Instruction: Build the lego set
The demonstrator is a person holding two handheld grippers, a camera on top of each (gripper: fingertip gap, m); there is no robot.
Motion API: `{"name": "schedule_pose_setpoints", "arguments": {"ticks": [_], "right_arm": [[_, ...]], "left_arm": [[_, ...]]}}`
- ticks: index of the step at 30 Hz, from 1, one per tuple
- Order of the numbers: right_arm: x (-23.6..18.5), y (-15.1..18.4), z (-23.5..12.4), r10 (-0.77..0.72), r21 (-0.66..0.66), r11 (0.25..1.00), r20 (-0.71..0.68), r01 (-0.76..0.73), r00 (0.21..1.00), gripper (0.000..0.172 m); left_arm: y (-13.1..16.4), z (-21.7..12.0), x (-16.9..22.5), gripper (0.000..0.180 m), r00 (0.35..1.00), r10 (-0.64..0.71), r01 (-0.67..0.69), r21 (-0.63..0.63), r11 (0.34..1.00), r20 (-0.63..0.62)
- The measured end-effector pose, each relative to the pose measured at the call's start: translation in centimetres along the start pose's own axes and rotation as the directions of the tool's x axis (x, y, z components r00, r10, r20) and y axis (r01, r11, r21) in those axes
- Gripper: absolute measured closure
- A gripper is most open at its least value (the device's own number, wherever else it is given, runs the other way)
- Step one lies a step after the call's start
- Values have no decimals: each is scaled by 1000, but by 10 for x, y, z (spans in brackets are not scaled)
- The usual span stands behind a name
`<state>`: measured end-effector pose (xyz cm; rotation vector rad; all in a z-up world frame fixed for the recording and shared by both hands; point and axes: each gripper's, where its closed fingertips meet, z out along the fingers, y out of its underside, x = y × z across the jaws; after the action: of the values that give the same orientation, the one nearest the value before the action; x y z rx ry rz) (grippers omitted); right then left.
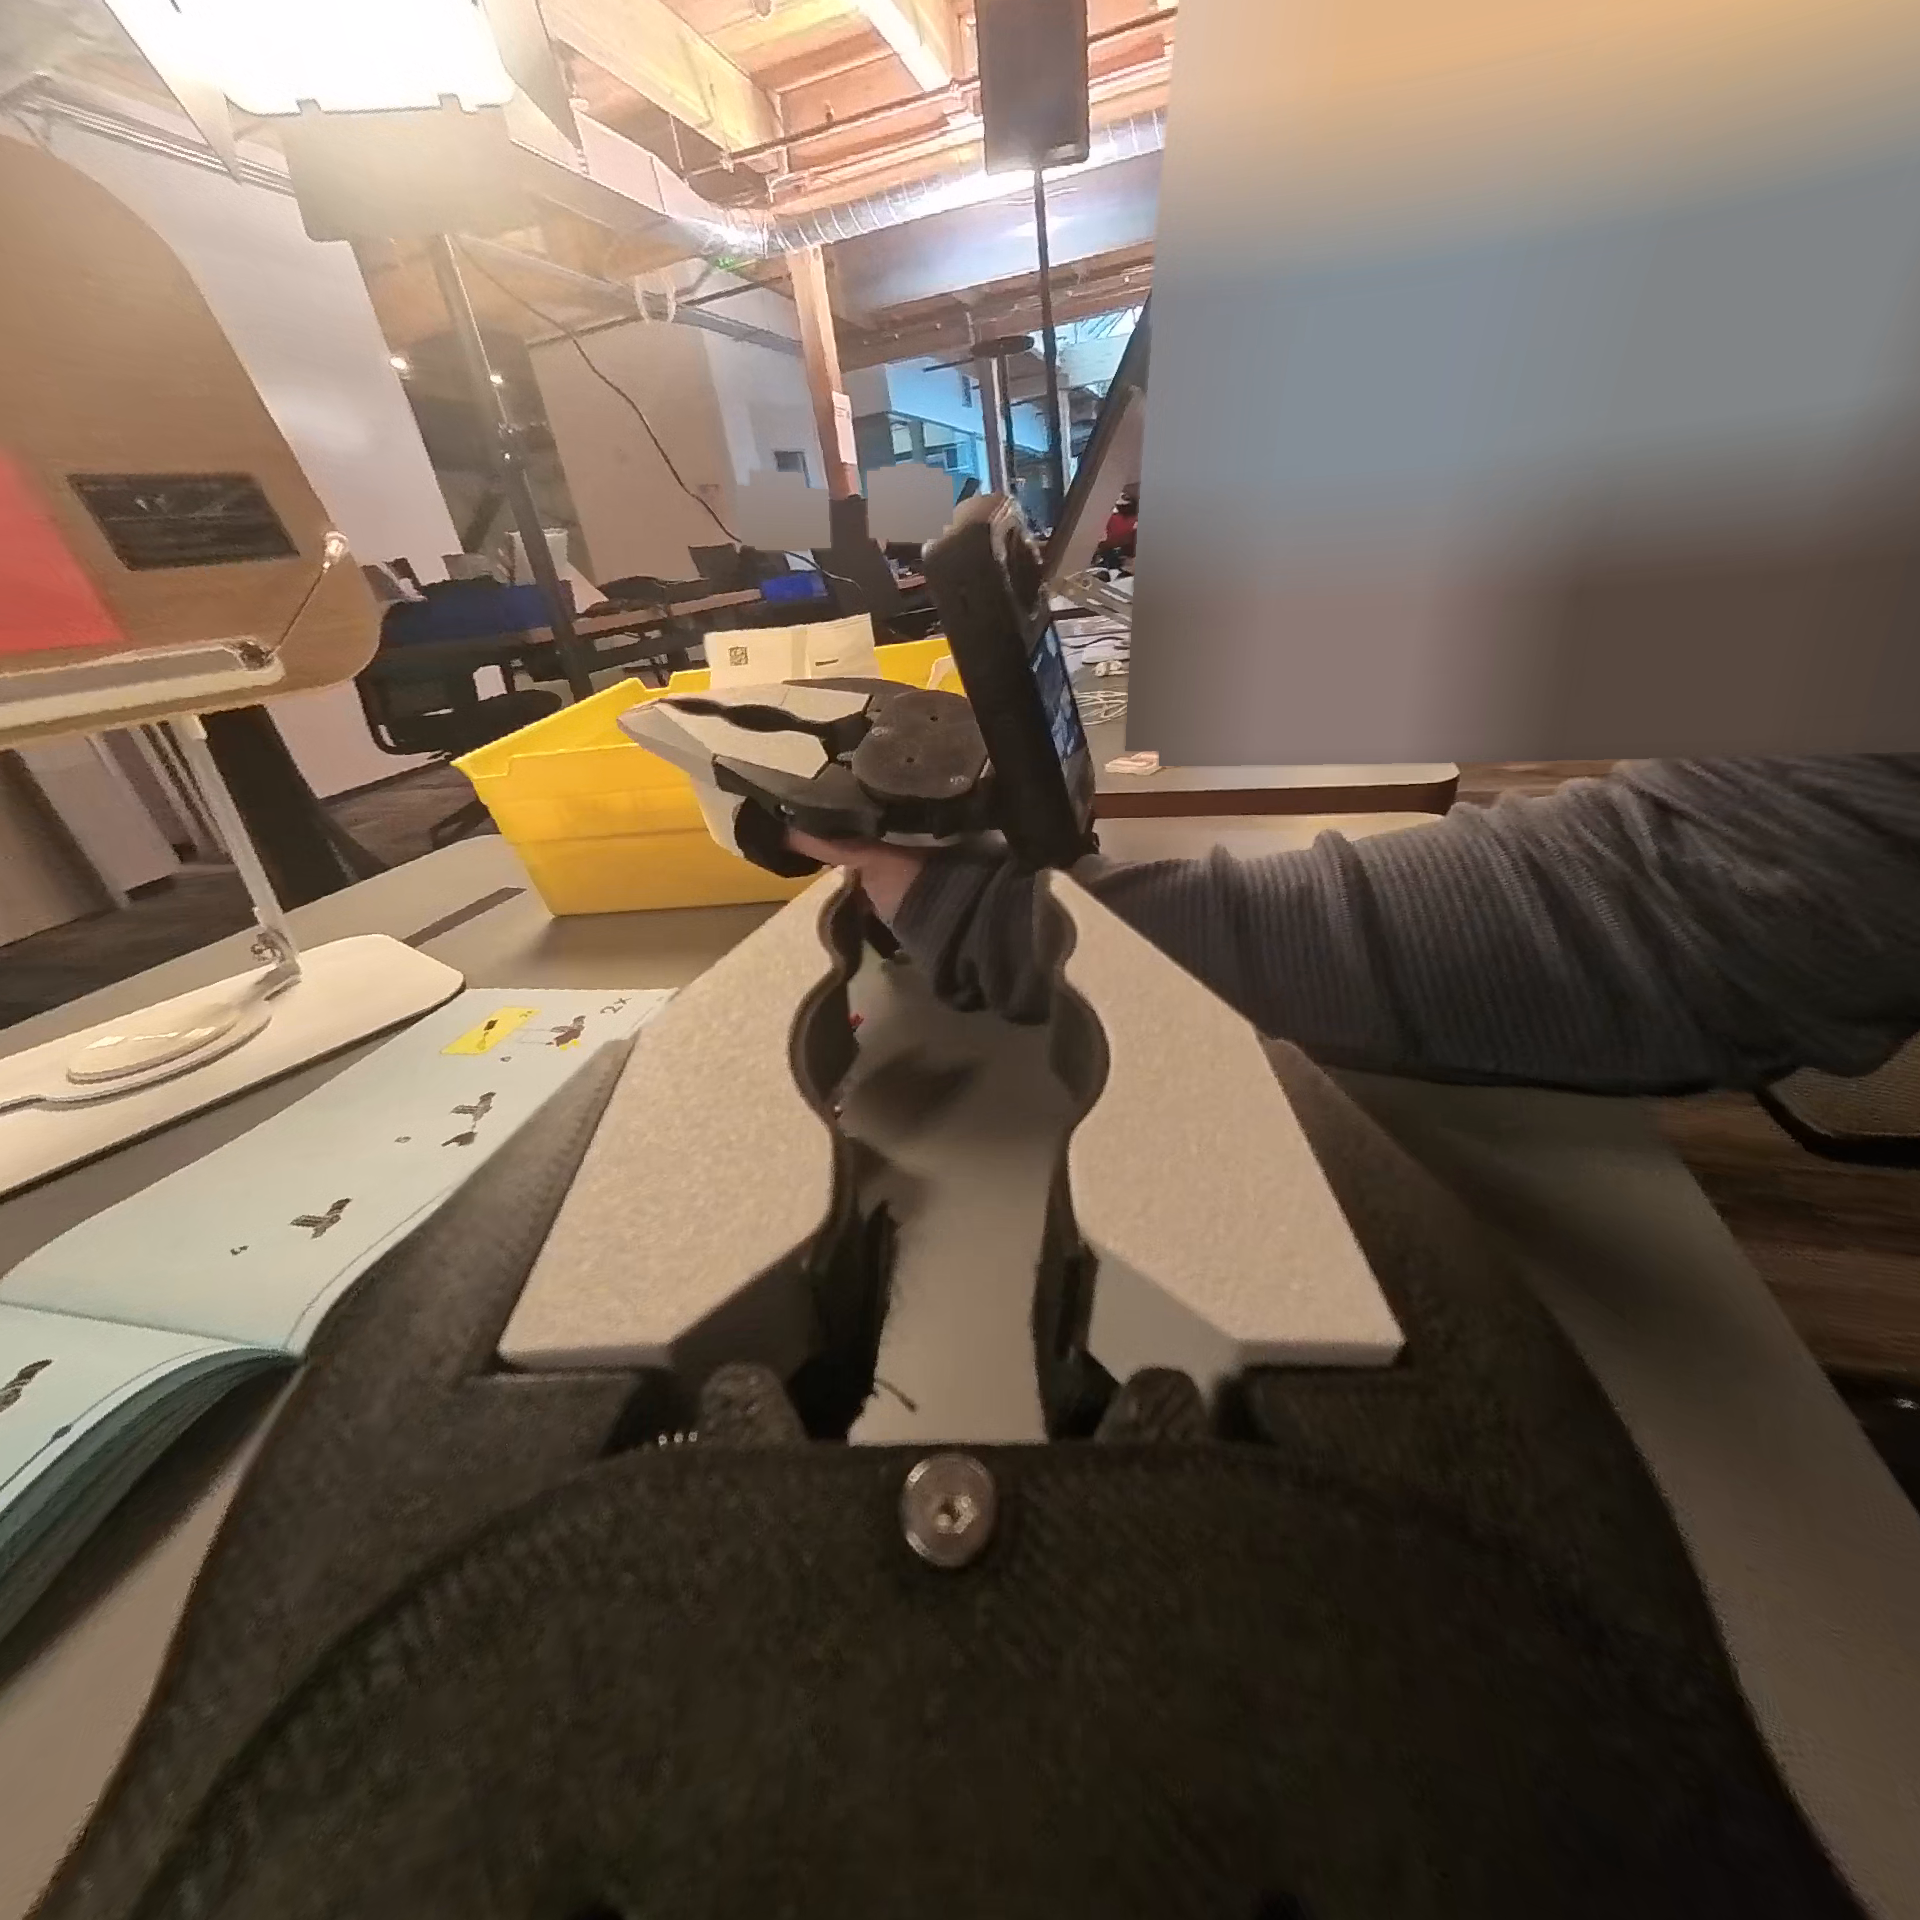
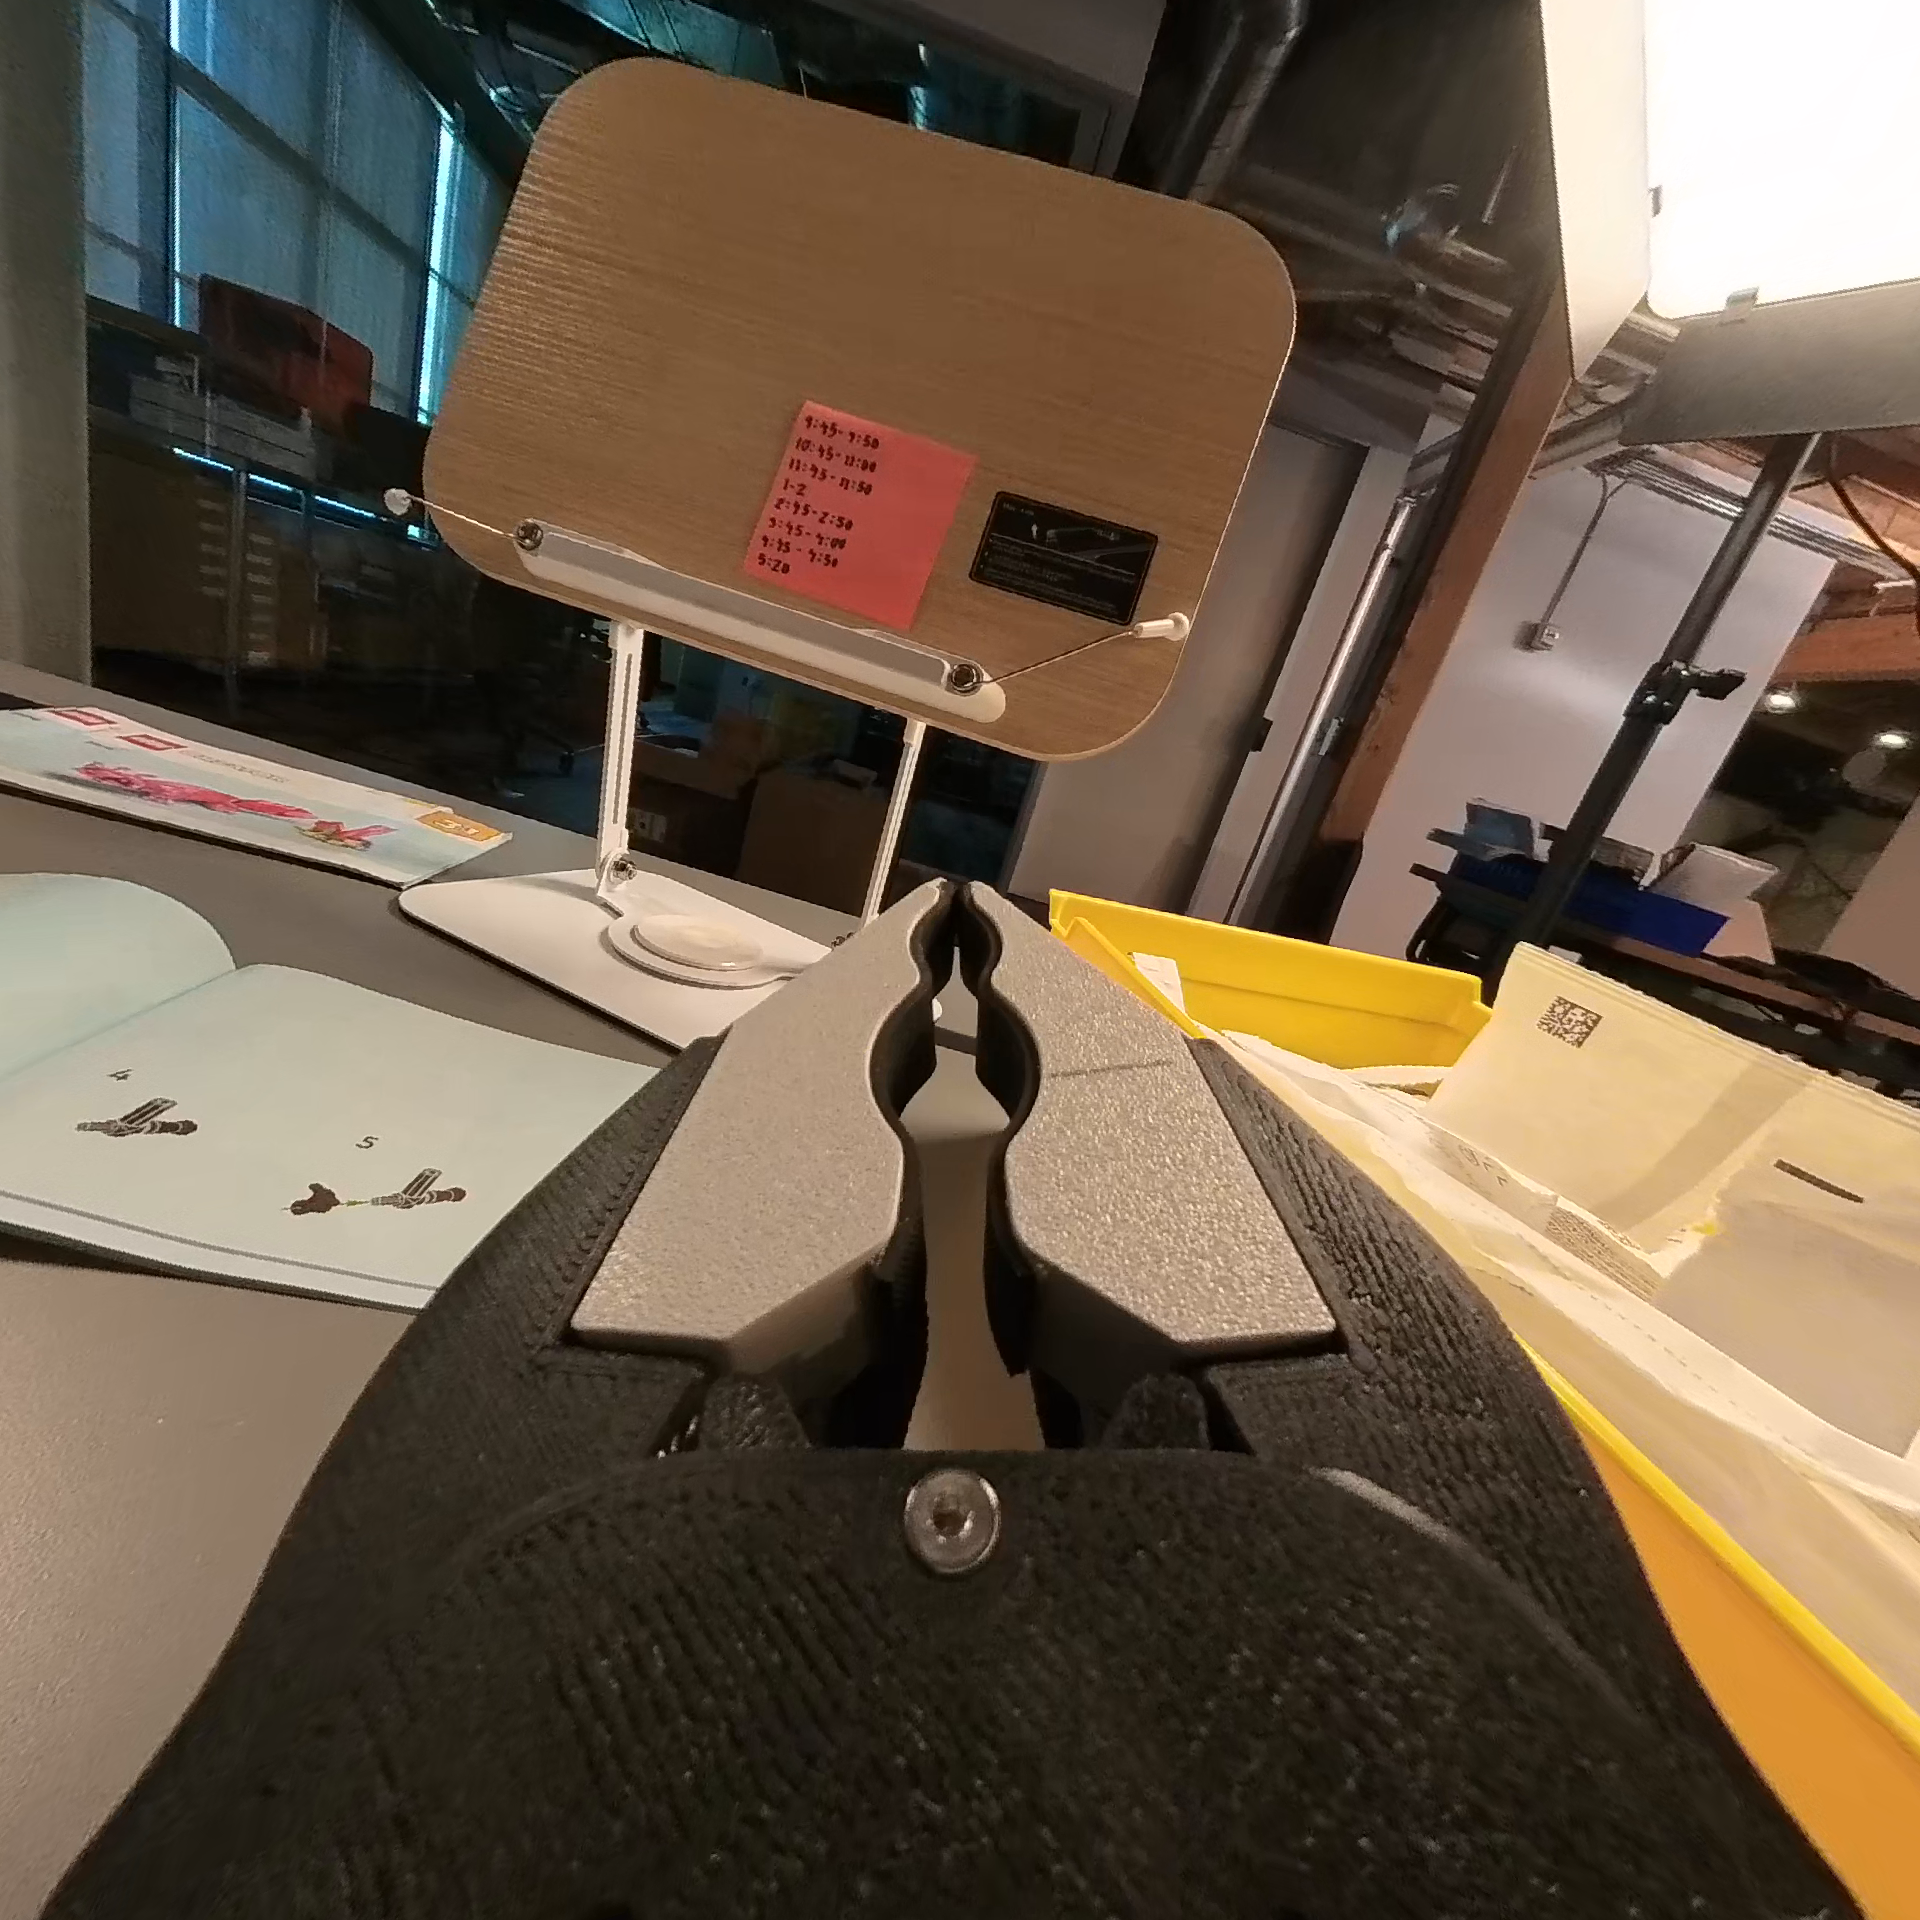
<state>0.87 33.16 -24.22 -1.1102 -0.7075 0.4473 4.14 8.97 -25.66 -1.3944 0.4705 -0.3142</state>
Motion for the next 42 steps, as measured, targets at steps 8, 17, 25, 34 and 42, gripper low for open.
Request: {"name": "schedule_pose_setpoints", "arguments": {"ticks": [8, 17, 25, 34, 42], "right_arm": [[0, 1, 0, -4, 0, 1000, 5, 4, 1000, 172], [-8, 0, -1, -55, -4, 998, 25, 55, 998, 172], [-12, 1, -2, -89, -13, 996, 33, 89, 996, 172], [-18, 2, -2, -120, -15, 993, 57, 121, 991, 172], [-22, 4, -1, -171, -27, 984, 63, 173, 983, 172]], "left_arm": [[-43, -33, -25, 147, 980, 94, -86, -48, 995, 173], [-129, -201, -99, 138, 736, 65, -31, -62, 998, 674], [-152, -322, -151, 141, 495, 193, 34, -241, 970, 847], [-83, -348, -227, 148, 645, 28, 401, -369, 838, 764], [8, -366, -266, 161, 677, -69, 676, -582, 451, 733]]}}
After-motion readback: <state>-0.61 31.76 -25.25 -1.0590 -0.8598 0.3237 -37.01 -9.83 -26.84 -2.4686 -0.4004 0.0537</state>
